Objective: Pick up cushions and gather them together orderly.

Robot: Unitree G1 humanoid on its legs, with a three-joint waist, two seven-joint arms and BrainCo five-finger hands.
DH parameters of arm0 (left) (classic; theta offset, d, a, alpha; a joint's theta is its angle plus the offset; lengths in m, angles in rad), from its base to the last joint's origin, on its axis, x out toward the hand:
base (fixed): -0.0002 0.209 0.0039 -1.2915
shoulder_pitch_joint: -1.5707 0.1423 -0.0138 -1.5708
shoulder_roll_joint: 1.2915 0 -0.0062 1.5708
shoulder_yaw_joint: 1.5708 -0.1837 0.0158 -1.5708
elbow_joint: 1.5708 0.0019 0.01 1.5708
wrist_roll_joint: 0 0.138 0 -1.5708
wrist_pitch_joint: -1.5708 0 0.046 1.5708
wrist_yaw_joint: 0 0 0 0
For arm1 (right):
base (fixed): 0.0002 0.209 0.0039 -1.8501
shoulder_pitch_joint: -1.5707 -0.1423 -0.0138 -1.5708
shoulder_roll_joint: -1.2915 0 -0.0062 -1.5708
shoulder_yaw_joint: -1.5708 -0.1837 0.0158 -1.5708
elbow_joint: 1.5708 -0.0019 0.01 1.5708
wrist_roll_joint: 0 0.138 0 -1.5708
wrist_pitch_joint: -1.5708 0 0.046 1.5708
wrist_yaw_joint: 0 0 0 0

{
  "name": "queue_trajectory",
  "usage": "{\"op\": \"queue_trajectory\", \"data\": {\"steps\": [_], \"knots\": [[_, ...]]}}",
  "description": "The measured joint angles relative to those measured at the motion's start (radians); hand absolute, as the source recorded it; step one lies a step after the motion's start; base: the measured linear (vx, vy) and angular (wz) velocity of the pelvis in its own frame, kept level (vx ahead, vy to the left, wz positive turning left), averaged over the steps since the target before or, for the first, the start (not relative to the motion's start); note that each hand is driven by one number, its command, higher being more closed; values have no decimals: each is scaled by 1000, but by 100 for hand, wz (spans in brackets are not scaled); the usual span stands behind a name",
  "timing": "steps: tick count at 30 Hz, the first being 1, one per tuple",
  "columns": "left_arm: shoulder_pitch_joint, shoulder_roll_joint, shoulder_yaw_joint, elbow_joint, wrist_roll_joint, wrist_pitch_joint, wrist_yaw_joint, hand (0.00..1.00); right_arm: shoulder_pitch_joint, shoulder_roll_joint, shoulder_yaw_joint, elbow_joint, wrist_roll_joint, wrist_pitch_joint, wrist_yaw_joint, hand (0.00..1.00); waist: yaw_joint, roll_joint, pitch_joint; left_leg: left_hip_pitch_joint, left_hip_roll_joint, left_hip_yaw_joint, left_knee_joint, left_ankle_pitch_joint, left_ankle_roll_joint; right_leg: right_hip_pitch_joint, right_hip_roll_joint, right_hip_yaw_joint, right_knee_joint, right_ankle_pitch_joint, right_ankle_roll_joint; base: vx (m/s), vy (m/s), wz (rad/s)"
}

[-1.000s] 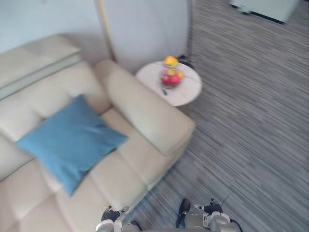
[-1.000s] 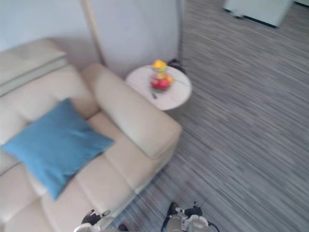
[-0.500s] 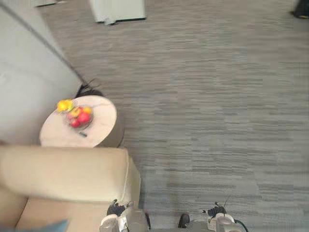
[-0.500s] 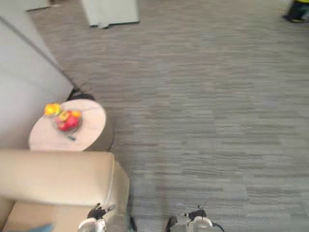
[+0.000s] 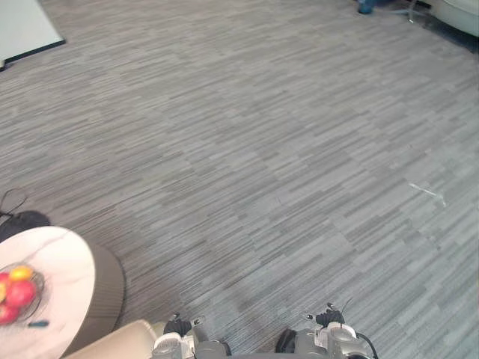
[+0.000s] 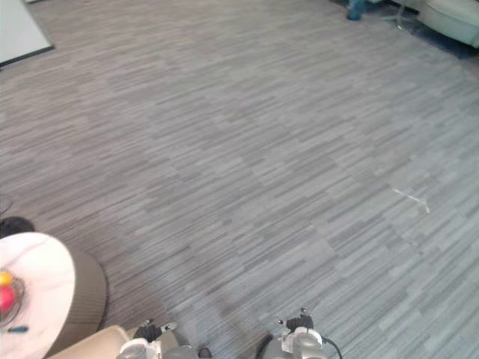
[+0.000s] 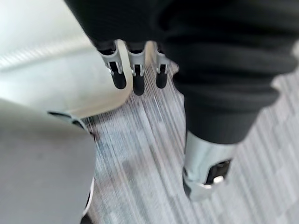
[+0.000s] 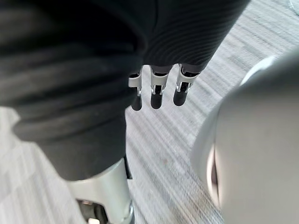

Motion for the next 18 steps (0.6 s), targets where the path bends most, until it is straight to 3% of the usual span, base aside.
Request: {"op": "queue_trajectory", "data": {"steps": [3, 4, 5, 6, 7, 10, 12, 13, 14, 15, 16, 18], "knots": [[-19, -9, -33, 22, 32, 4, -4, 0, 0, -17, -15, 17, 8, -1, -1, 0, -11, 25, 13, 7, 63, 6, 98, -7, -12, 45, 87, 41, -44, -19, -17, 342, -284, -67], [-25, -9, -33, 17, 38, 4, -5, 0, 9, -20, -22, 30, 23, -1, -4, 0, -13, 22, 15, -33, 106, -2, 257, -10, -16, 81, 119, 56, -80, -27, -17, 294, -251, -59], [-25, -16, -23, 0, 38, 4, -6, 0, 27, -25, -27, 26, 36, -2, -9, 0, -13, 38, 25, -98, 175, -25, 491, 16, -5, 140, 166, 72, -121, -36, -20, 326, -254, -73], [-22, -24, -11, -16, 37, 3, -7, 0, 36, -28, -29, 13, 44, -2, -17, 0, -8, 49, 35, -156, 224, -49, 678, 72, 71, 185, 196, 102, -142, -57, -28, 311, -135, -125], [-21, -26, -14, -34, 37, 2, -7, 0, 36, -27, -31, -5, 58, -1, -25, 0, 4, 50, 48, -251, 224, -102, 873, 8, 64, 220, 209, 176, -136, -94, -29, 271, -23, -120], [-23, -19, -17, -60, 36, -1, -7, 0, 26, -20, -34, 2, 75, 0, -25, 0, 7, 40, 53, -359, 152, -135, 845, -67, 54, 253, 207, 270, -160, -106, -35, 267, 68, -113], [-23, -19, -15, -91, 32, -5, -5, 0, 18, -14, -41, 16, 91, 0, -30, 0, 18, 30, 60, -441, 74, -152, 630, -79, 52, 290, 189, 364, -199, -109, -22, 358, 153, -134], [-24, -19, -15, -99, 30, -8, -4, 0, 17, -13, -41, 21, 93, 0, -36, 0, 21, 25, 63, -458, 42, -174, 523, -67, 39, 303, 175, 392, -205, -118, 2, 466, 274, -125], [-22, -23, -15, -106, 22, -14, -5, 0, 17, -19, -41, 32, 110, -1, -43, 0, 30, 23, 65, -455, 7, -220, 335, 51, 5, 316, 167, 446, -214, -140, 43, 490, 283, -126], [-23, -15, -15, -104, 17, -19, -1, 0, 17, -13, -36, 42, 111, 3, -44, 0, 47, 2, 51, -428, -12, -189, 319, 59, 23, 327, 146, 503, -229, -139, 62, 447, 221, -108], [-23, -7, -17, -104, 17, -19, 1, 0, 20, -2, -25, 45, 111, 3, -43, 0, 45, -21, 38, -423, -23, -165, 314, 33, 24, 330, 133, 529, -255, -121, 59, 425, 131, -78], [-23, 0, 6, -102, 15, -19, -1, 0, 24, 13, -44, 45, 111, 3, -42, 0, 50, -34, 32, -429, -24, -149, 390, -60, 56, 316, 115, 571, -198, -90, 89, 543, 179, -48]]}}
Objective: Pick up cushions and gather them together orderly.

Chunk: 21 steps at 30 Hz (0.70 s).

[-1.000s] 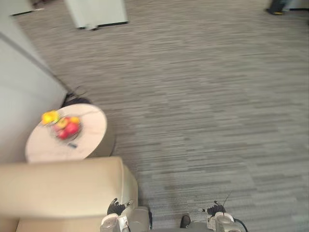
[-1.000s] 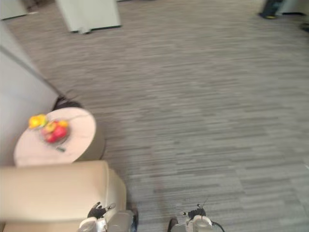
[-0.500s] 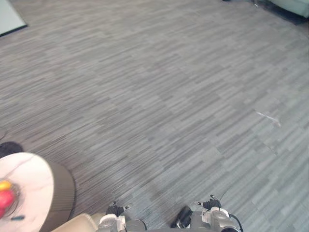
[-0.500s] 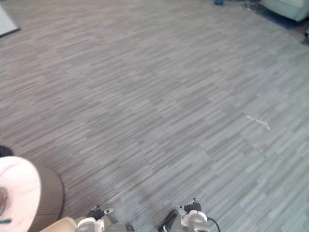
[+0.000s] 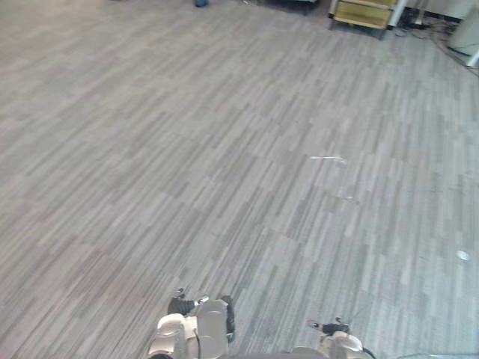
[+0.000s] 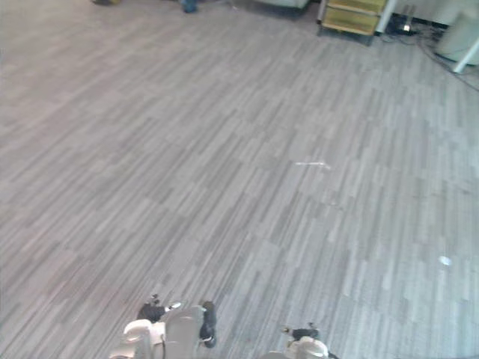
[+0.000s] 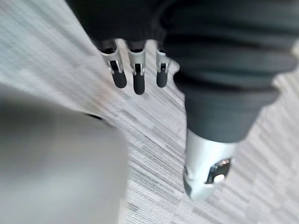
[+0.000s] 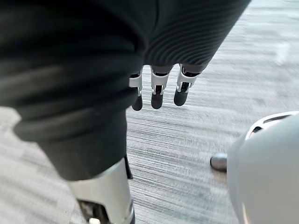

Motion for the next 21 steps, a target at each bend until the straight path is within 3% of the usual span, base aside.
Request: {"op": "queue_trajectory", "data": {"steps": [1, 2, 3, 4, 6, 8, 10, 11, 12, 13, 15, 16, 18, 19, 20, 21], "knots": [[1, 0, 0, -1, -1, 0, 1, 0, 5, 5, -5, -4, -1, 0, 1, 0, 0, -8, -4, 21, 6, 29, 4, -16, 12, -45, -20, 13, 113, -11, 25, 643, 231, -44], [0, 5, -5, 6, 1, 1, 2, 0, 3, 7, -6, -16, -1, -2, 2, 0, 1, -11, -4, 64, 3, 47, -3, -39, 25, -132, -45, 23, 324, 15, 76, 635, 157, -45], [-2, 18, -18, 25, 0, 11, 1, 0, -7, 5, -6, -17, -1, -4, 3, 0, -7, -10, -1, 127, 0, 56, -29, -51, 34, -209, -66, 22, 544, 54, 154, 618, 105, -39], [0, 24, -37, 36, 1, 20, 2, 0, -13, 1, -6, -19, -1, -4, 6, 0, -11, -8, 1, 188, -2, 56, -60, -52, 35, -251, -82, -4, 672, 54, 148, 508, -21, -27], [11, 31, -44, 35, 1, 25, 6, 0, -11, -8, -5, -44, -2, -4, 18, 0, -22, 12, 6, 359, 0, 58, -180, -52, 35, -317, -113, -141, 778, 18, 42, 501, -51, -28], [12, 33, -42, 37, 1, 25, 7, 0, -20, -9, -3, -55, -2, -5, 24, 0, -25, 16, 10, 461, 5, 85, -269, -51, 34, -394, -104, -216, 658, -15, -32, 447, -53, -28], [8, 26, -44, 37, 1, 24, 7, 0, -40, -30, 9, -55, -2, -5, 30, 0, -41, 26, 15, 504, 22, 94, -318, -51, 34, -504, -49, -215, 429, 14, -48, 473, -133, -3], [11, 21, -46, 37, 1, 24, 6, 0, -43, -38, 4, -58, 5, -5, 33, 0, -59, 32, 19, 524, 28, 91, -342, -51, 34, -554, -16, -178, 271, 81, -36, 478, -178, 20], [17, 23, -47, 38, 2, 24, 6, 0, -41, -46, 5, -58, 0, -6, 32, 0, -65, 20, 17, 540, 8, 84, -363, -43, 17, -563, 8, -146, 150, 173, -29, 640, -284, 36], [23, 24, -52, 44, 4, 24, 5, 0, -25, -56, 4, -49, -1, -4, 37, 0, -70, -6, 15, 594, -5, 38, -366, -47, -14, -563, 19, -80, 81, 364, -85, 571, -272, 27], [30, -12, -53, 59, 7, 24, 3, 0, -21, -99, 3, -45, -3, -3, 39, 0, -72, 56, 3, 592, 50, -11, -285, -43, -36, -578, 50, -87, 206, 287, -105, 575, -301, 19], [29, -27, -48, 55, 17, 22, 5, 0, -21, -109, -3, -45, -3, -1, 39, 0, -74, 86, 0, 510, 94, -71, -96, -19, -42, -566, 71, -110, 229, 221, -112, 559, -306, 12], [27, -52, 7, 43, 21, 25, 6, 0, -20, -99, -26, -58, 0, -2, 38, 0, -65, 118, 14, 316, 172, -139, 319, 166, -11, -488, 115, -133, 221, 161, -142, 632, -311, -2], [34, -58, 18, 24, 20, 25, 4, 0, -18, -89, -26, -57, 0, -2, 35, 0, -57, 120, 17, 242, 208, -148, 480, 155, -23, -437, 144, -133, 204, 136, -156, 717, -288, -20], [27, -51, 15, -6, 21, 21, 5, 0, -16, -60, -25, -56, 2, -2, 30, 0, -43, 103, 33, 161, 217, -149, 600, 112, -50, -344, 161, -128, 170, 108, -168, 586, -223, -12], [27, -45, 11, -25, 23, 18, 3, 0, -20, -38, -22, -56, 10, -1, 28, 0, -38, 87, 42, 112, 202, -145, 613, 88, -53, -281, 163, -127, 131, 97, -170, 556, -210, 1]]}}
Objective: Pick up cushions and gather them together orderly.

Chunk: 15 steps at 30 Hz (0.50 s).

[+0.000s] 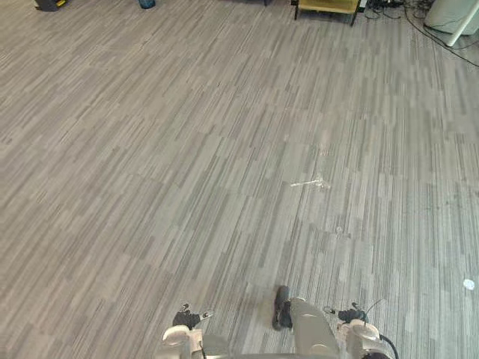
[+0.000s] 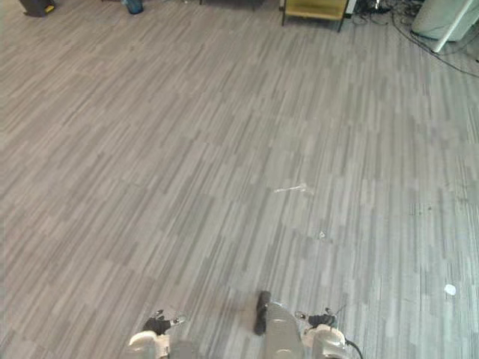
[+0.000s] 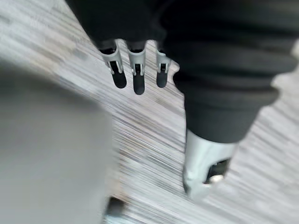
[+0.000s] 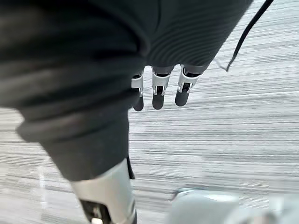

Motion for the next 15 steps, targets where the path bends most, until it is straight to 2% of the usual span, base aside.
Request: {"op": "queue_trajectory", "data": {"steps": [1, 2, 3, 4, 5, 6, 7, 8, 9, 10, 11, 12, 13, 14, 15], "knots": [[0, 12, -16, -19, 0, -6, 0, 0, -3, 10, 5, -1, 12, -1, -3, 0, 2, -19, 2, -61, -31, 8, -44, -27, 1, 73, 2, 2, -64, -1, 1, 505, -193, 6], [0, 19, -21, -31, -2, -9, 0, 0, -5, 14, 12, 2, 30, -1, -6, 0, 10, -32, -3, -122, -74, 24, -165, -50, 12, 134, 6, 12, -130, 3, 7, 500, -173, -6], [-1, 17, -23, -40, -2, -13, 0, 0, -13, 13, 9, 5, 31, -1, -7, 0, 19, -35, -2, -145, -109, 24, -295, -58, 7, 169, 7, 20, -160, 5, 11, 524, -113, -34], [-4, 8, -22, -46, -3, -18, 0, 0, -22, 13, 3, 5, 31, -1, -9, 0, 38, -41, 2, -158, -157, 18, -493, -50, 4, 206, 8, 43, -195, 3, 16, 528, -41, -51], [-6, 0, -21, -50, -3, -20, -1, 0, -31, 11, -3, 6, 31, -1, -9, 0, 52, -36, 3, -168, -196, -5, -654, -23, 3, 240, 6, 61, -222, -3, 25, 633, 7, -63], [-5, -5, -17, -50, -3, -20, -1, 0, -34, 10, -5, 6, 30, -2, -10, 0, 58, -34, 2, -165, -223, -15, -813, 38, 1, 277, 6, 78, -253, -16, 43, 510, 51, -60], [-6, -10, -7, -50, -3, -20, 0, 0, -34, 10, -4, 4, 29, -3, -11, 0, 66, -33, 1, -160, -231, -17, -887, 103, 4, 303, 6, 95, -270, -34, 56, 527, 87, -69], [-5, -9, -5, -47, -3, -20, 1, 0, -30, 15, -4, 6, 29, -2, -11, 0, 80, -43, -8, -143, -237, -10, -884, 200, 13, 334, -1, 124, -280, -60, 72, 569, 91, -52], [-6, -1, -5, -49, 0, -20, -3, 0, -29, 38, -5, 5, 28, -1, -10, 0, 81, -68, -22, -145, -261, 2, -849, 206, 34, 350, -32, 131, -272, -89, 87, 584, 75, -34], [-7, 12, -5, -47, 0, -18, -2, 0, -13, 49, -6, 5, 27, 0, -10, 0, 76, -89, -33, -151, -277, 5, -820, 169, 54, 348, -50, 132, -242, -95, 93, 638, 53, -10], [-7, 18, -6, -47, 0, -16, -2, 0, 1, 57, -6, 4, 25, 0, -8, 0, 81, -101, -40, -140, -280, 18, -797, 132, 75, 316, -67, 134, -145, -95, 94, 617, 62, -16], [-7, 21, -7, -46, -1, -16, -2, 0, 16, 64, -7, 4, 13, 2, -6, 0, 92, -110, -43, -106, -281, 38, -783, 96, 77, 264, -90, 138, 19, -95, 116, 611, 77, -26], [-7, 25, -12, -44, -1, -16, -3, 0, 26, 68, -8, 3, 1, 2, -6, 0, 93, -118, -39, -72, -287, 49, -778, 64, 84, 211, -112, 140, 183, -73, 155, 575, 97, -26], [-10, 30, -25, -31, 0, -12, -5, 0, 33, 72, -8, 1, -11, 1, -3, 0, 87, -122, -38, -18, -300, 48, -771, 20, 97, 120, -153, 139, 418, 5, 212, 581, 77, -16], [-14, 36, -35, -20, 0, -2, -4, 0, 40, 73, -9, 1, -13, 2, 0, 0, 81, -124, -36, 25, -308, 49, -771, -8, 102, 74, -180, 133, 547, 4, 205, 698, 67, -5]]}}
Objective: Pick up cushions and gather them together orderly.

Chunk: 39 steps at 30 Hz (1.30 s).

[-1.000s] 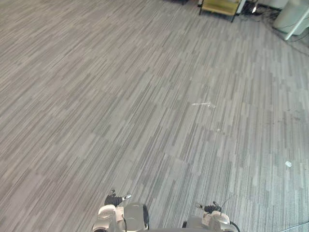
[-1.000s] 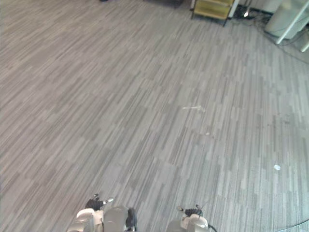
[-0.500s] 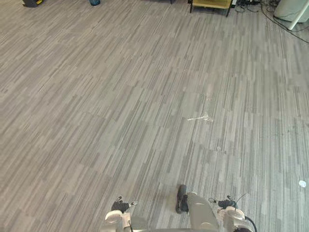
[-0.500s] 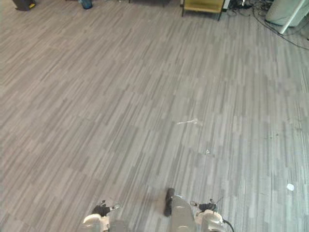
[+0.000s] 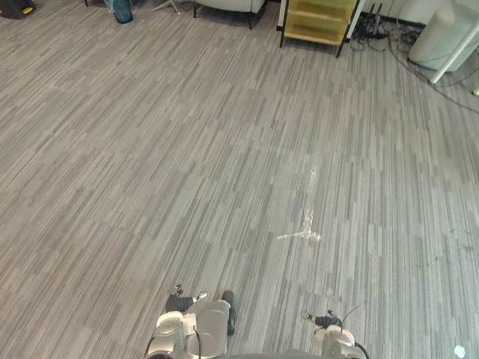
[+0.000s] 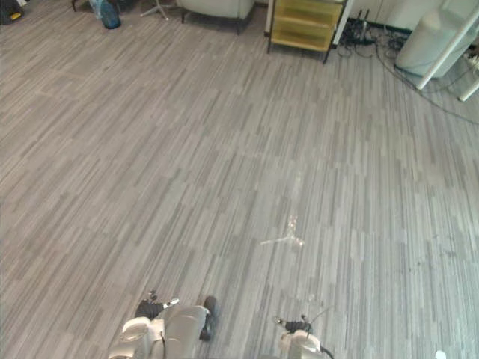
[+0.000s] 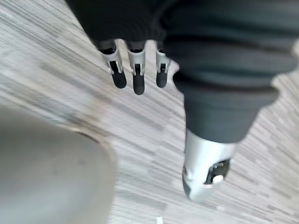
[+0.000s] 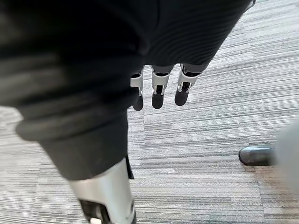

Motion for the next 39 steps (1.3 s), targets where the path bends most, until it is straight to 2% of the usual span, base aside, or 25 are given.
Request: {"op": "queue_trajectory", "data": {"steps": [2, 4, 5, 7, 8, 10, 11, 13, 14, 15, 16, 17, 18, 19, 21, 23, 24, 25, 28, 30, 32, 34, 36, 38, 39], "knots": [[6, -1, -1, 31, -4, 9, 3, 0, -1, -20, -3, -8, -1, -2, 8, 0, -28, 15, -3, 149, 1, 2, -45, -52, 10, -97, -65, -89, 91, -65, -59, 641, 20, 0], [10, -1, 0, 41, -10, 8, 5, 0, -9, -28, -2, -11, -2, -4, 12, 0, -36, 32, 1, 272, 25, 8, -131, -56, 7, -168, -67, -170, -65, -104, -85, 564, -37, -8], [17, 1, 0, 44, -12, 8, 5, 0, -16, -32, -2, -10, -3, -4, 14, 0, -39, 40, -3, 309, 44, 9, -166, -56, 7, -206, -37, -177, -184, -96, -82, 666, -97, -2], [25, 5, -1, 45, -14, 7, 4, 0, -25, -41, 8, 3, -6, -3, 16, 0, -48, 35, -5, 372, 65, 0, -216, -59, 1, -258, 43, -117, -533, 41, -58, 553, -135, 18], [29, 3, -2, 46, -14, 7, 4, 0, -23, -44, 9, 5, -2, -1, 19, 0, -54, 27, -5, 404, 62, -5, -229, -75, -26, -261, 62, -74, -692, 130, -51, 571, -214, 38], [48, 12, 0, 55, -13, 4, 5, 0, -8, -56, 13, 5, 0, -4, 24, 0, -71, 12, -17, 457, 47, -62, -218, -120, -56, -259, 74, -14, -722, 311, -75, 602, -244, 48], [47, -5, 0, 73, -10, 5, 4, 0, -14, -78, 13, 10, -3, -2, 30, 0, -80, 58, -35, 457, 86, -104, -179, -122, -61, -271, 94, -25, -644, 289, -111, 614, -255, 47], [51, -32, 6, 73, -6, 2, 6, 0, -16, -93, -1, 10, -9, -3, 31, 0, -82, 115, -54, 364, 129, -156, 26, -110, -68, -246, 120, -77, -625, 216, -121, 583, -252, 39], [41, -51, 39, 72, -1, 5, 5, 0, -16, -93, -3, 8, -1, -1, 30, 0, -86, 134, -49, 275, 154, -160, 236, -35, -92, -200, 137, -101, -634, 182, -132, 561, -238, 36], [40, -65, 66, 64, -2, 8, 5, 0, -10, -92, 11, 4, 1, 0, 29, 0, -85, 140, -46, 203, 179, -147, 399, 98, -107, -144, 153, -107, -667, 167, -140, 556, -209, 29], [42, -68, 72, 53, -1, 6, 5, 0, -6, -84, 33, 3, 2, 0, 29, 0, -75, 133, -36, 141, 224, -115, 545, 134, -115, -76, 167, -106, -715, 159, -150, 556, -166, 7], [37, -58, 65, 40, -1, 3, 1, 0, -4, -72, 37, 1, 3, -1, 28, 0, -62, 133, -31, 70, 276, -45, 680, 79, -100, 12, 179, -102, -770, 146, -160, 518, -136, -1], [34, -48, 55, 29, -1, 1, 0, 0, -5, -62, 37, 1, 3, -1, 28, 0, -54, 114, -24, 12, 290, -10, 719, 44, -93, 62, 177, -101, -807, 134, -162, 503, -140, 1], [30, -37, 35, 19, -1, -1, 0, 0, -12, -61, 35, 4, 8, -1, 28, 0, -51, 103, -22, -46, 291, 21, 706, 8, -87, 107, 170, -101, -837, 133, -152, 566, -111, -2], [25, -35, 19, 11, -2, -10, -1, 0, -33, -64, 33, 22, 25, -1, 17, 0, -38, 102, -20, -138, 267, 74, 483, -54, -94, 153, 150, -92, -867, 126, -142, 502, -6, -19], [17, -38, 20, 7, -2, -13, 0, 0, -57, -63, 2, 24, 40, -1, 7, 0, -35, 107, -13, -159, 204, 73, 177, -25, -93, 191, 114, -88, -873, 92, -95, 396, 121, -17], [19, -44, 20, 9, -2, -14, 1, 0, -51, -64, -8, 25, 42, -2, 6, 0, -35, 111, -16, -149, 175, 58, 33, 31, -104, 211, 102, -87, -874, 68, -70, 427, 179, -17], [28, -52, 20, 17, -5, -17, 1, 0, -29, -72, -6, 41, 42, -2, 2, 0, -25, 119, -19, -110, 145, 28, -91, 206, -97, 247, 96, -66, -873, 31, -36, 433, 188, -3], [14, -17, 4, 18, -6, -16, 0, 0, -8, -8, 10, 36, 39, -3, 0, 0, -29, 52, -21, -97, 77, 36, -59, 126, -68, 273, 30, -73, -853, 20, -28, 488, 137, 16], [14, -13, 12, 12, -20, -16, 3, 0, -5, -1, 15, 30, 29, -5, 0, 0, -15, 47, -23, -88, 83, 58, 7, 64, -52, 272, 18, -53, -794, 20, -26, 440, 92, -16], [19, -8, 4, 16, -24, -10, 5, 0, -1, -2, 25, 29, -2, -5, 0, 0, -12, 48, -25, -6, 94, 86, 32, -21, -49, 174, -14, 3, -480, 13, 15, 392, 113, -48], [20, 11, -20, 30, -23, -1, 4, 0, -2, -6, 44, 8, -11, -5, 1, 0, -22, 46, -25, 41, 92, 105, 31, -50, -40, 59, -45, 24, -207, 25, 66, 364, 65, -23], [20, 34, -49, 50, -26, 9, 6, 0, -5, -15, 48, 0, -31, -5, 1, 0, -40, 33, -23, 141, 86, 118, -9, -74, -31, -46, -78, -31, -18, -19, 30, 429, -11, -10], [22, 32, -48, 57, -32, 10, 8, 0, -5, -32, 50, 1, -41, -5, 1, 0, -45, 40, -21, 261, 92, 139, -106, -73, -33, -100, -89, -156, -91, -68, -32, 458, -58, -21], [26, 32, -48, 58, -36, 9, 8, 0, -6, -37, 56, 1, -41, -5, 1, 0, -46, 43, -22, 288, 96, 144, -128, -73, -33, -120, -81, -183, -155, -68, -34, 333, -78, -17]]}}
